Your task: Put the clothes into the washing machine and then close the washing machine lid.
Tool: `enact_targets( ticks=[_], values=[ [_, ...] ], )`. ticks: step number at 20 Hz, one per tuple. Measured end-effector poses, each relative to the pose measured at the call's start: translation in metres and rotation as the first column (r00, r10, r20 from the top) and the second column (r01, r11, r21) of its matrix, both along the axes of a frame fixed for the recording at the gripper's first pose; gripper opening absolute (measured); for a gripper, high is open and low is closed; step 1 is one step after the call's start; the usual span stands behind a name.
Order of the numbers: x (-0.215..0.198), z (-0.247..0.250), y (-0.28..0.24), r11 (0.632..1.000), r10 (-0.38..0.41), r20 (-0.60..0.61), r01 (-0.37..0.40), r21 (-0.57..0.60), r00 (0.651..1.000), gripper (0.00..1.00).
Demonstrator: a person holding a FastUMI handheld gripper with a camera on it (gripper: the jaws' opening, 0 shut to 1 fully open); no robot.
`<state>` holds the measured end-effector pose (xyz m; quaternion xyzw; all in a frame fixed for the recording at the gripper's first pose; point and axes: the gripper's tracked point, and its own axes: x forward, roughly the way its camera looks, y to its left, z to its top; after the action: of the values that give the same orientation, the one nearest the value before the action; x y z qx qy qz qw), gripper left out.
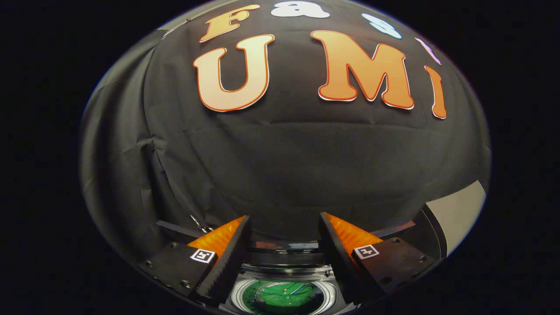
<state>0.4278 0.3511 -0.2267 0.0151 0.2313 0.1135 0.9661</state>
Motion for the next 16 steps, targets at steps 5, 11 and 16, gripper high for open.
enact_targets(
  ticks=[5, 11, 16],
  values=[
    [-0.028, 0.001, -0.007, 1.0, -0.007, 0.031, 0.007, 0.0, 0.999, 0.99],
    [-0.053, 0.004, -0.009, 1.0, -0.019, 0.087, 0.018, 0.003, 0.996, 0.99],
    [-0.069, 0.001, -0.011, 0.999, -0.035, 0.185, 0.033, 0.014, 0.982, 0.99]
  ],
)
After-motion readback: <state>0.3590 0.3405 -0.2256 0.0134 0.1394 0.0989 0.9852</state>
